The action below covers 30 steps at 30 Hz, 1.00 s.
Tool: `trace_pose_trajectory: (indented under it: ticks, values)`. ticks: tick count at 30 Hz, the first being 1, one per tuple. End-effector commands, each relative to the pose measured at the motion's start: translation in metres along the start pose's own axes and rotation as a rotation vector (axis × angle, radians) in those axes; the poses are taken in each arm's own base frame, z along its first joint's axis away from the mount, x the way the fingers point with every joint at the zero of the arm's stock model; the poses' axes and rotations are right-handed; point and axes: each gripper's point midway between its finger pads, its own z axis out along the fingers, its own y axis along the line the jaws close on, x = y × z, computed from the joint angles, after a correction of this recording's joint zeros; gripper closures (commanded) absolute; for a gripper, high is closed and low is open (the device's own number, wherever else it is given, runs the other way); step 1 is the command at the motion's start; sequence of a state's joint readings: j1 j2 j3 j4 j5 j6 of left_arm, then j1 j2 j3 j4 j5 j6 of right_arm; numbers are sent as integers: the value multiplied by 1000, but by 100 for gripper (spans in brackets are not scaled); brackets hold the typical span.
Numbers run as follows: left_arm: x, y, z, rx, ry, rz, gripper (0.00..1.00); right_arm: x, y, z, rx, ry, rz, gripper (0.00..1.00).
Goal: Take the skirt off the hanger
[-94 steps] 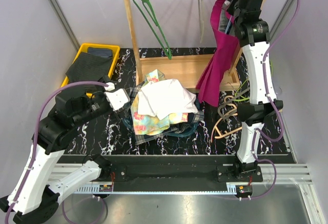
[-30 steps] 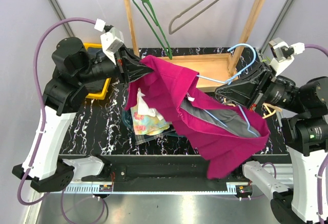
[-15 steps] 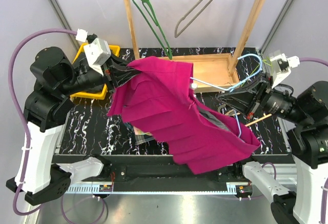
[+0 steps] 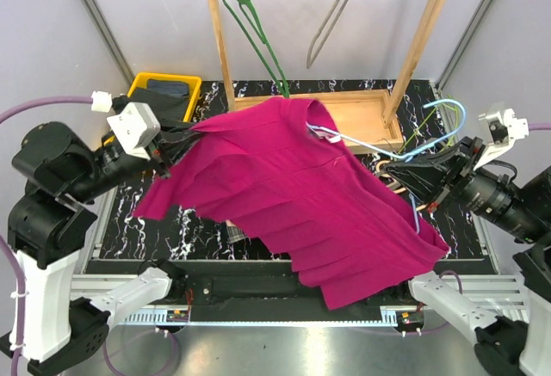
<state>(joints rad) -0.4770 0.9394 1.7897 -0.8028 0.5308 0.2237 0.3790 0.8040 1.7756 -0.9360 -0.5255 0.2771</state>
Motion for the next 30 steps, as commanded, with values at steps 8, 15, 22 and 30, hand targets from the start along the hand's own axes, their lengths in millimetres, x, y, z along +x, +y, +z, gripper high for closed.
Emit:
trace_pose_trajectory:
  ticks: [8,15,22,30]
  values:
    - [30,64,-22,-366,101,138,100,-54,-22,-87,152,-329,55,100]
    - [-2,-6,29,127,-19,-155,1,-32,6,2,-28,-190,78,100]
    - [-76,1,28,142,-161,-166,1,-42,29,35,-142,-175,70,100]
    - [-47,-10,54,239,-132,-202,1,-54,53,54,-259,-161,80,100]
